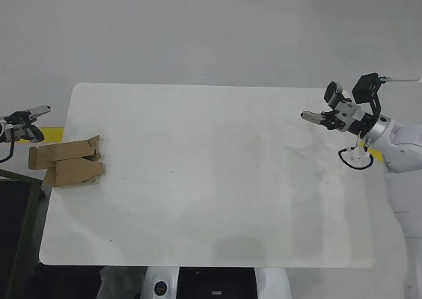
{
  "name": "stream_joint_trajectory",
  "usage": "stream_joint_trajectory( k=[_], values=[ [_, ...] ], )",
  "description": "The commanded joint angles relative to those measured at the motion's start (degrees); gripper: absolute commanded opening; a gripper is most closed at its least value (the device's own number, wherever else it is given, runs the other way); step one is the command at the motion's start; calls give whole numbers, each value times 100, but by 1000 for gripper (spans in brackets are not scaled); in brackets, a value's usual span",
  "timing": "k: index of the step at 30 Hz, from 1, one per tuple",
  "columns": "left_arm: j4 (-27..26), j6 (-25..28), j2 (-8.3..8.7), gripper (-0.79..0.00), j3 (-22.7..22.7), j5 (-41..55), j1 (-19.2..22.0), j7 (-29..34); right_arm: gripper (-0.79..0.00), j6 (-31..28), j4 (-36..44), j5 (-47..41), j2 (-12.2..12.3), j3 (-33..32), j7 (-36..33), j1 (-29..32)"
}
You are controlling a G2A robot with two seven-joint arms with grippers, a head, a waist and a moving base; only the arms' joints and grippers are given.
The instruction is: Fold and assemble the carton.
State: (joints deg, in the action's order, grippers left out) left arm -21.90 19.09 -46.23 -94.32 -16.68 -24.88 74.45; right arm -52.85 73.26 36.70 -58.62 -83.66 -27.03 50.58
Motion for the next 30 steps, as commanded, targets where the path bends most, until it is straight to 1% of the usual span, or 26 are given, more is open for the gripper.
stream_joint_trajectory(
  k=[1,7,12,15,22,26,29,30],
  values=[
    [139,-41,61,0,33,-205,47,-220,0,0,0,0,0,0,0,0],
    [498,-258,210,0,130,-671,146,-734,0,0,0,0,0,0,0,0],
    [737,-507,309,0,243,-1021,173,-930,0,0,0,0,0,0,0,0],
    [870,-588,344,0,282,-1075,190,-780,0,0,0,0,0,0,0,0],
    [1039,-581,437,0,254,-938,202,-463,0,0,0,0,0,0,0,0],
    [1070,-459,444,0,250,-793,165,-203,0,0,0,0,0,0,0,0],
    [1062,-349,419,0,274,-693,127,-13,0,0,0,0,0,0,0,0],
    [1060,-340,411,-92,278,-657,119,24,0,0,0,0,0,0,0,0]
  ],
)
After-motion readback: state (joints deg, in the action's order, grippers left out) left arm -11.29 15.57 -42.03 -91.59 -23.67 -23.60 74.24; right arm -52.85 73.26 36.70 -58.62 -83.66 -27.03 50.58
